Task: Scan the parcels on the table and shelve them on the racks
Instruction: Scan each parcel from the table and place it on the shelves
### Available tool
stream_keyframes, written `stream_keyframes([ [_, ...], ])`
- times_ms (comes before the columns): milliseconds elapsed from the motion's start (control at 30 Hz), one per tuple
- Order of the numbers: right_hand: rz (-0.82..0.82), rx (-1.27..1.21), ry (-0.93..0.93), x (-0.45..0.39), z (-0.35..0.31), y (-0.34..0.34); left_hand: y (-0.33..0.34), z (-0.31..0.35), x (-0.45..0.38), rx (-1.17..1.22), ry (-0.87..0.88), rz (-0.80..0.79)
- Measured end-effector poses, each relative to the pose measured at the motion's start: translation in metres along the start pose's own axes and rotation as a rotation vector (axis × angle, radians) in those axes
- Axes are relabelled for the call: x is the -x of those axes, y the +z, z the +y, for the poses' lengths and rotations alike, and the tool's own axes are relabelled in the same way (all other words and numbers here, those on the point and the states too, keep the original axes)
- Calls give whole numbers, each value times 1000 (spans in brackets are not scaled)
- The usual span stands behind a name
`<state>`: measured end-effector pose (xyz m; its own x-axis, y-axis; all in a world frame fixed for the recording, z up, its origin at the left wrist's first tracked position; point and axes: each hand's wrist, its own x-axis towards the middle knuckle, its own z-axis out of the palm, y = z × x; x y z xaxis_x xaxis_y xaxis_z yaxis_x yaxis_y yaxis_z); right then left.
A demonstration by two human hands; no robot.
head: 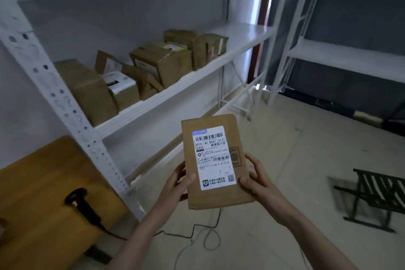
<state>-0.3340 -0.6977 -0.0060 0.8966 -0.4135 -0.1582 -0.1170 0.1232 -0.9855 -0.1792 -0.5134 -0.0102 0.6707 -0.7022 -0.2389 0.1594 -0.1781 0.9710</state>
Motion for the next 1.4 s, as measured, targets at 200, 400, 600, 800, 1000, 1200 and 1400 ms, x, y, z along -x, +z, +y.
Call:
stream_keyframes([
  [200,27,7,-8,-42,-24,-101,76,36,-87,-33,-6,-46],
  [400,50,18,-56,-109,-62,-198,139,74,-186,-50,18,-71],
  [600,97,7,-100,-173,-92,-263,185,107,-273,-43,55,-66],
  [800,151,14,-107,-260,-124,-313,200,135,-375,-40,70,-90],
  [1000,114,114,-104,-369,-172,-363,204,177,-488,-28,119,-56],
  [1200,129,129,-110,-463,-204,-389,211,205,-570,47,130,121],
  [1400,26,274,-116,-575,-242,-390,198,230,-627,11,124,359],
])
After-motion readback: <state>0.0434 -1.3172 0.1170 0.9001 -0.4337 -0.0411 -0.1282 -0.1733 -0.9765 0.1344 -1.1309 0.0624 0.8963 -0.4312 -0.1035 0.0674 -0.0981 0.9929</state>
